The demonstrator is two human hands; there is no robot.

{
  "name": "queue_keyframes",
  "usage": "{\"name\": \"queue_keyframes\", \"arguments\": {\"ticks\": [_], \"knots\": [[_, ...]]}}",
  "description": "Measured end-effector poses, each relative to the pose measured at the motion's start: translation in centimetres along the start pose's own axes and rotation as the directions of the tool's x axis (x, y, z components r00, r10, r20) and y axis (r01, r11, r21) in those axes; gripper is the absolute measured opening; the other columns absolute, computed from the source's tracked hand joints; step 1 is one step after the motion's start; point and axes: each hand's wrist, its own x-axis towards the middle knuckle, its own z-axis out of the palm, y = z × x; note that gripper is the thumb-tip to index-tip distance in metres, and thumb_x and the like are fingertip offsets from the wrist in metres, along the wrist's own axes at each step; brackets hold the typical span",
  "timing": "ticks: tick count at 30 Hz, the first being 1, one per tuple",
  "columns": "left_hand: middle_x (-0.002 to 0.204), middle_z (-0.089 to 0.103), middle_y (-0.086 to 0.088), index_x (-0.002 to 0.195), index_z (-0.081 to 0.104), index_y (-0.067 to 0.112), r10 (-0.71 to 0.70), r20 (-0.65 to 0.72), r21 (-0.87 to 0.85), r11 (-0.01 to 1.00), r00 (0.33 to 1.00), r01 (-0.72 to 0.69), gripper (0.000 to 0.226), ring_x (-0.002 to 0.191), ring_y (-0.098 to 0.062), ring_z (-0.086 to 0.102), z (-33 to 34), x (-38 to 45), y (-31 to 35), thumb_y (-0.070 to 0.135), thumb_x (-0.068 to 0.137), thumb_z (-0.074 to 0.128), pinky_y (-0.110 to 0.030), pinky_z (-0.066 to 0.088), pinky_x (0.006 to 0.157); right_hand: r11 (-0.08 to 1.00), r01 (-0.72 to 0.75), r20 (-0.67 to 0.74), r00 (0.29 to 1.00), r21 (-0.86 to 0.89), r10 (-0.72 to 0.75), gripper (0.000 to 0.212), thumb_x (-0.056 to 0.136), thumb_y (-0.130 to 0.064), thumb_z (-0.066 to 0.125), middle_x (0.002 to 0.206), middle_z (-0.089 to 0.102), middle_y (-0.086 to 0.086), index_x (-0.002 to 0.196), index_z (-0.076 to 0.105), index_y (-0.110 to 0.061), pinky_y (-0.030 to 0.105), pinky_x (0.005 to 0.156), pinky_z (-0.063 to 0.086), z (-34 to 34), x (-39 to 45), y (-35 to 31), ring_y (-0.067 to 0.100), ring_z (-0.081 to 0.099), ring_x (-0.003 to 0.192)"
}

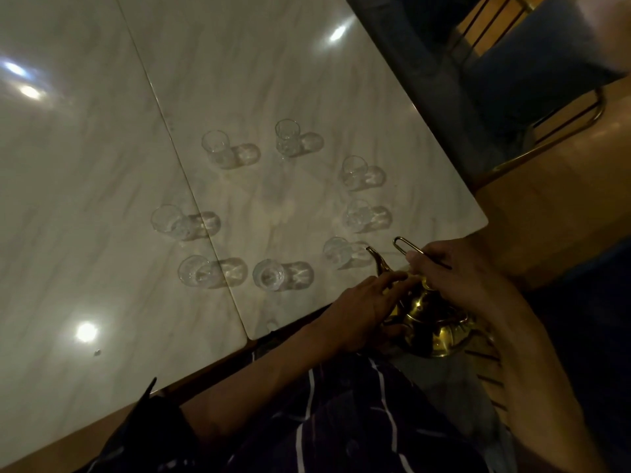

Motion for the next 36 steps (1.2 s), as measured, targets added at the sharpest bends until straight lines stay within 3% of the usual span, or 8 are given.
{"name": "queue_keyframes", "arguments": {"ticks": [18, 25, 36], "knots": [[0.159, 0.035, -0.01, 0.159, 0.024, 0.022, 0.013, -0.012, -0.028, 1.0, 1.0, -0.014, 0.083, 0.13, -0.03, 0.052, 0.6, 0.2, 0.3, 0.041, 0.092, 0.07, -0.046, 0.058, 0.088, 1.0, -0.016, -0.013, 1.0, 0.02, 0.016, 0.025, 0.093, -0.038, 0.059, 0.078, 0.073, 0.0, 0.085, 0.073, -0.019, 0.027, 0.063, 0.047, -0.1, -0.5, 0.7, 0.012, 0.068, 0.074], [0.16, 0.033, -0.008, 0.159, 0.023, 0.024, 0.012, -0.004, -0.028, 1.0, 1.0, -0.012, 0.084, 0.132, -0.03, 0.051, 0.9, 0.0, 0.3, 0.041, 0.092, 0.071, -0.047, 0.058, 0.089, 1.0, 0.009, -0.008, 1.0, 0.018, -0.009, 0.026, 0.093, -0.036, 0.059, 0.064, 0.065, -0.006, 0.081, 0.073, -0.018, 0.021, 0.057, 0.04, -0.1, -0.9, 0.8, 0.004, 0.059, 0.06], [0.158, 0.035, -0.008, 0.158, 0.024, 0.023, 0.026, -0.011, -0.029, 0.999, 1.0, -0.026, 0.084, 0.131, -0.028, 0.052, 1.0, -0.1, 0.4, 0.043, 0.091, 0.071, -0.045, 0.058, 0.089, 1.0, 0.004, -0.013, 1.0, -0.013, -0.005, 0.029, 0.093, -0.037, 0.058, 0.077, 0.072, 0.004, 0.083, 0.074, -0.015, 0.028, 0.061, 0.046, -0.1, -1.1, 0.5, 0.015, 0.068, 0.074]]}}
